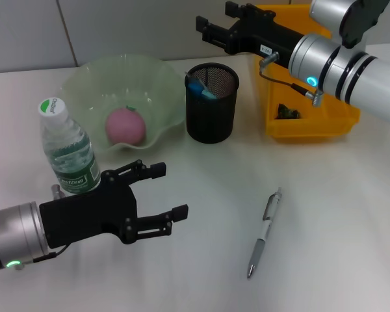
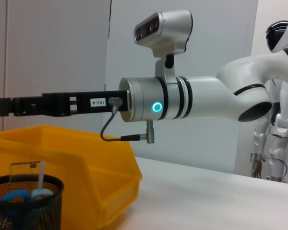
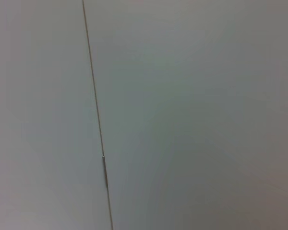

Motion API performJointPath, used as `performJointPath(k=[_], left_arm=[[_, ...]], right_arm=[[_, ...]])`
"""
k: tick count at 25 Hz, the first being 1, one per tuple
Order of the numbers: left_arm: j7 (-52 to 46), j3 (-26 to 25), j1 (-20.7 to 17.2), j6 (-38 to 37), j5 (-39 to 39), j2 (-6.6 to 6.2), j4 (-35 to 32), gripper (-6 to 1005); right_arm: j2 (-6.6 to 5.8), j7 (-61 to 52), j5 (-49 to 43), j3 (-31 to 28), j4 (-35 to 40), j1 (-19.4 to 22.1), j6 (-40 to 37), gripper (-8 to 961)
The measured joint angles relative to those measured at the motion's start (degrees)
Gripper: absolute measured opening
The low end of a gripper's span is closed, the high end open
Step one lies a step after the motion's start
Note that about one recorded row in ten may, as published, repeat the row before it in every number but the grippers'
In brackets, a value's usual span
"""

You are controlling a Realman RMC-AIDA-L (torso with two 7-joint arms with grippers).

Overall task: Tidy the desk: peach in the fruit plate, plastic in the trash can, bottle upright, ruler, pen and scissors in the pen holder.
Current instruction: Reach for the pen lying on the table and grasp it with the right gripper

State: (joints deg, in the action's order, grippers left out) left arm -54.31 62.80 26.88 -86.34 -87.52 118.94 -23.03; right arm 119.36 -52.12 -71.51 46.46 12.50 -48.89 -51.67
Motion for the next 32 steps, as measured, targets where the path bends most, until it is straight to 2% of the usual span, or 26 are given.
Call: performJointPath(k=[5, 8, 11, 16, 21, 24, 28, 32], left_arm=[[0.0, 0.0, 0.0, -0.1, 0.3, -0.09, 0.0, 862], [0.0, 0.0, -0.1, -0.2, 0.4, -0.11, 0.0, 862], [0.0, 0.0, -0.2, -0.2, 0.4, -0.1, 0.0, 862], [-0.3, 0.0, -0.4, -0.6, 0.4, -0.05, 0.0, 862], [-0.5, -0.1, -0.5, -0.7, 0.4, 0.01, 0.0, 862], [-0.5, 0.1, -0.5, -0.7, 0.4, 0.05, 0.0, 862], [-0.6, 0.3, -0.5, -0.8, 0.4, 0.06, 0.0, 862], [-0.6, 0.2, -0.5, -0.9, 0.4, 0.06, 0.0, 862]], right_arm=[[0.05, -0.7, 0.4, -0.7, 1.1, 1.2, -1.0, 712], [0.21, -1.0, 1.2, -0.7, 2.1, 2.7, -4.4, 760], [0.23, -1.1, 2.7, -0.5, 2.0, 3.3, -6.2, 760], [0.26, -3.8, 3.6, -0.6, 2.1, 6.1, -13.8, 761], [0.04, -12.5, 4.3, -0.2, 4.1, 9.5, -18.4, 760], [-0.2, -16.8, 3.9, 2.1, 6.7, 12.1, -20.2, 760], [-0.38, -18.5, 3.5, 8.0, 11.2, 16.1, -22.3, 760], [-0.95, -19.4, -0.2, 9.7, 14.1, 19.0, -26.4, 761]])
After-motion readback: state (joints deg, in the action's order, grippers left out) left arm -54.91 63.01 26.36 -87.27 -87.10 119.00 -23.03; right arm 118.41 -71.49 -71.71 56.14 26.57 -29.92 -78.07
